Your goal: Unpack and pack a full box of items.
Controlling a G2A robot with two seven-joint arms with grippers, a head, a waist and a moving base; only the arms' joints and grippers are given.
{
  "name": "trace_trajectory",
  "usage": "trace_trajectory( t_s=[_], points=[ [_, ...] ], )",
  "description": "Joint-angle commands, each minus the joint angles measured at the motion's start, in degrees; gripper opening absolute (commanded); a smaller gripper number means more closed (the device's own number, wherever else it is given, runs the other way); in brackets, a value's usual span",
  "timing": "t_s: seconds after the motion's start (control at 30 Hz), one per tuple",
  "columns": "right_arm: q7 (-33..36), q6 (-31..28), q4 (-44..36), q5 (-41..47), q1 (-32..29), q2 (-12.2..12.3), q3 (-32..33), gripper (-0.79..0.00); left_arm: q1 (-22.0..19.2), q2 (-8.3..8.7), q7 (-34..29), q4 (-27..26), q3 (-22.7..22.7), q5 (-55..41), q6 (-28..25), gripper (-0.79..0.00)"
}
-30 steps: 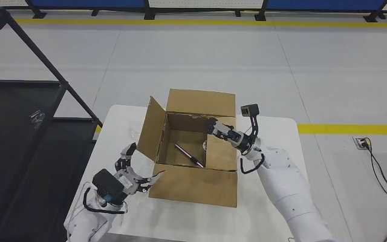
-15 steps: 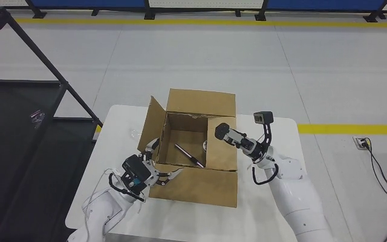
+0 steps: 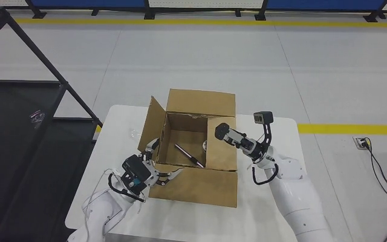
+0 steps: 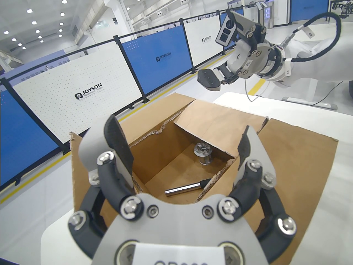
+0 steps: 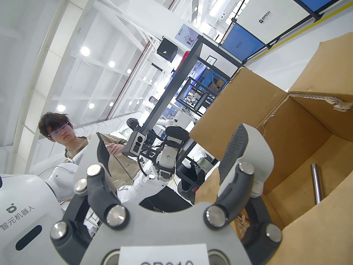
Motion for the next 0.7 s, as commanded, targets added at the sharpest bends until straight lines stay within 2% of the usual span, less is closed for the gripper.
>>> trace_trajectory(
  t_s=[0.0,0.1,0.27,0.5,0.6,0.67],
  points=[
    [-1.0,1.22,-1.74,0.29,-0.23,0.1,0.01,0.0,0.2,-0.05,-0.34,-0.18,0.02,-0.05,1.0,0.0],
    [1.78,0.6,-6.13,0.58,-0.69,0.86,0.9,0.0,1.69,-0.65,-1.22,-3.35,2.82,-2.56,3.94,0.0],
    [3.06,1.87,-16.4,-0.65,-5.0,3.36,3.64,0.0,-0.84,-1.87,-7.43,-5.52,9.13,-0.63,9.47,0.0],
    [6.57,5.36,-31.83,5.45,-14.55,8.82,9.24,0.0,-7.45,-4.07,-22.86,-6.64,16.3,-3.49,15.64,0.0],
    [7.9,6.67,-37.79,11.22,-18.41,11.41,11.54,0.0,-10.88,-5.33,-28.1,-4.79,18.72,-10.31,17.44,0.0],
    [8.22,6.98,-41.12,15.04,-20.85,12.98,13.0,0.0,-13.49,-6.4,-32.38,-2.57,19.9,-18.24,19.67,0.0]
  ],
)
